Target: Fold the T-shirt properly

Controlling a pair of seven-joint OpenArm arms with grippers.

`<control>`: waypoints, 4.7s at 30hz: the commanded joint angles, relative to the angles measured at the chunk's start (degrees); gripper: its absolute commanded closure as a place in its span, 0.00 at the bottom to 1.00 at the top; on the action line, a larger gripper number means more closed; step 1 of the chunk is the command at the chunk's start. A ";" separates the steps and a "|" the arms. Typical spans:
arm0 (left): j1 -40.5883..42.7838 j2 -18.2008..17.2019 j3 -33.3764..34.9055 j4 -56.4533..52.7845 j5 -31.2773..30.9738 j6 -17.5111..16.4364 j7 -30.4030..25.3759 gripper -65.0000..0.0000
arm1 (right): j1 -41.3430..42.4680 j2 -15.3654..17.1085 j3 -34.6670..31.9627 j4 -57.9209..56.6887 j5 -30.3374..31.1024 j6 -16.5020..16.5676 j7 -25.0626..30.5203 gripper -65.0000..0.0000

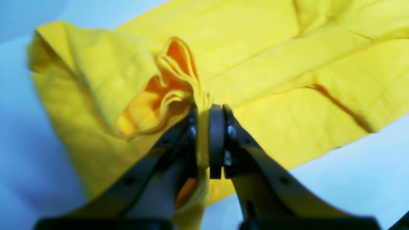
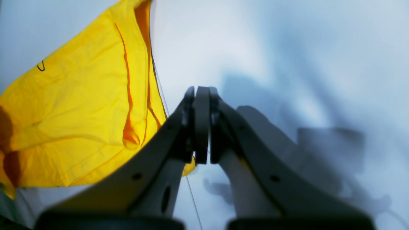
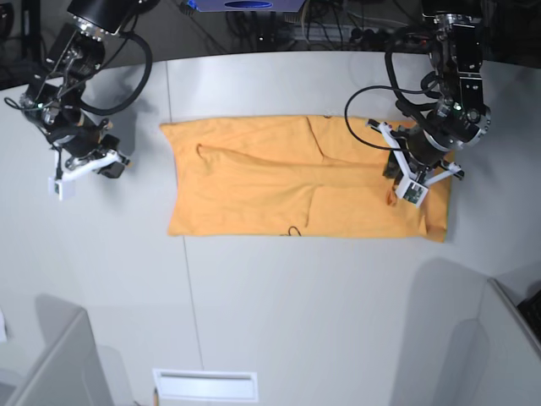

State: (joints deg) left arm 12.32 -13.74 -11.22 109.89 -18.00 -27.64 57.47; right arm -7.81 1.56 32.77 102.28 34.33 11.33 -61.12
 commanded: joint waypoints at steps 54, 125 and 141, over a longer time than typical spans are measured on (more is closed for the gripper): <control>-10.25 7.63 8.37 -9.71 -0.24 2.63 -1.08 0.70 | -0.23 0.06 0.15 1.41 1.15 0.05 -1.43 1.00; -1.90 8.15 -6.58 -0.48 0.11 2.63 -1.08 1.00 | 0.21 0.15 0.15 1.32 1.15 0.05 -1.43 1.00; -12.98 12.64 -11.94 -18.85 0.28 2.80 -1.25 1.00 | 0.21 0.06 0.15 1.24 1.15 0.05 -1.43 1.00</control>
State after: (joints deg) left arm -0.01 -0.89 -23.18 90.11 -16.97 -24.45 57.17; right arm -8.27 1.06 32.77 102.41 34.52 11.33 -63.29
